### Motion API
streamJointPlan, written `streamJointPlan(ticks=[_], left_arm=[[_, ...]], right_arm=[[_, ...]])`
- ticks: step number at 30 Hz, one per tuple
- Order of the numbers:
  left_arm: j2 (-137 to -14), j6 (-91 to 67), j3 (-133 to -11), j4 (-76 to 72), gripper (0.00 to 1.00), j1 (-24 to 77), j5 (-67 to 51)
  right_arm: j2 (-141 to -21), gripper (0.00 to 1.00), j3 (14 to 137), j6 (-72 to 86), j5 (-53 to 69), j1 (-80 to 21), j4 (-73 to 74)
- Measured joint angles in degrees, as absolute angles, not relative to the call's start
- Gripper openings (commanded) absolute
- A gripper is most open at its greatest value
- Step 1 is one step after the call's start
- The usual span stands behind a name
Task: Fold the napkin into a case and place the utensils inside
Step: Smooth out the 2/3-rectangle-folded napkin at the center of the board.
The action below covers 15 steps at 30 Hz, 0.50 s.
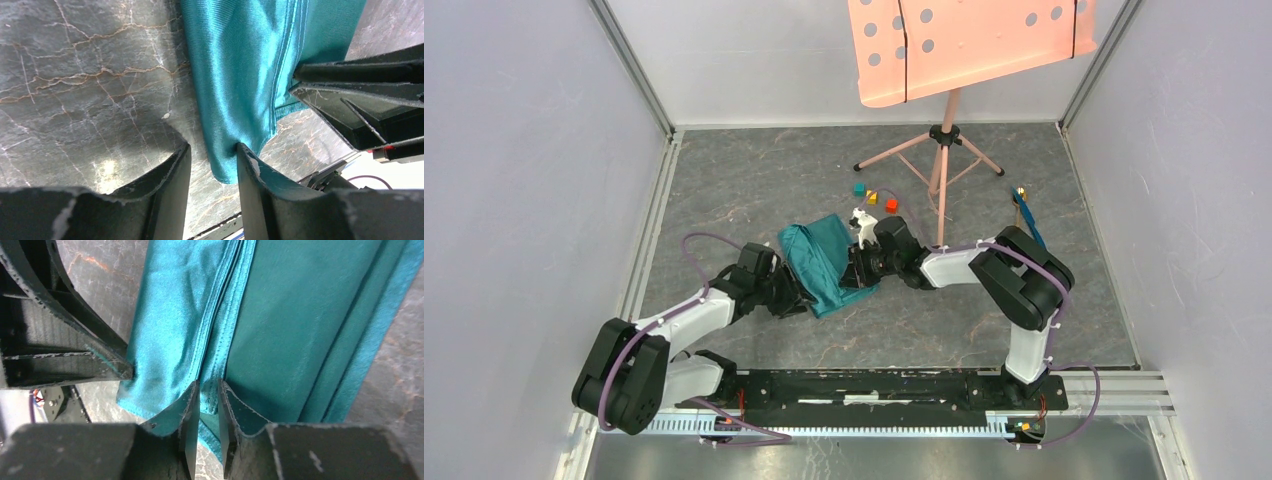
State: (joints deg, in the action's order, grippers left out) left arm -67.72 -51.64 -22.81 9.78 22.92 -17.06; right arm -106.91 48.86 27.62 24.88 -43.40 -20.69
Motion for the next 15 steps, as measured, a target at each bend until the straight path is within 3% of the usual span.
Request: streamJointPlan(ticks=[11, 13, 15], left_arm=[[-67.3, -52.5, -21.5, 8.3, 0.42, 22.9, -17.1], [-67.1, -52.6, -21.3, 8.2, 0.45, 22.9, -17.1], [-66.8, -52.8, -21.2, 8.1, 0.45, 22.9, -17.1]], right_arm=[[-107.0, 0.09, 45.2, 34.0, 29.0, -45.9, -26.9], [-107.0, 0.12, 44.3, 35.3, 29.8, -46.0, -28.4], [-107.0, 0.28, 43.9, 35.8, 30.0, -46.0, -28.9]])
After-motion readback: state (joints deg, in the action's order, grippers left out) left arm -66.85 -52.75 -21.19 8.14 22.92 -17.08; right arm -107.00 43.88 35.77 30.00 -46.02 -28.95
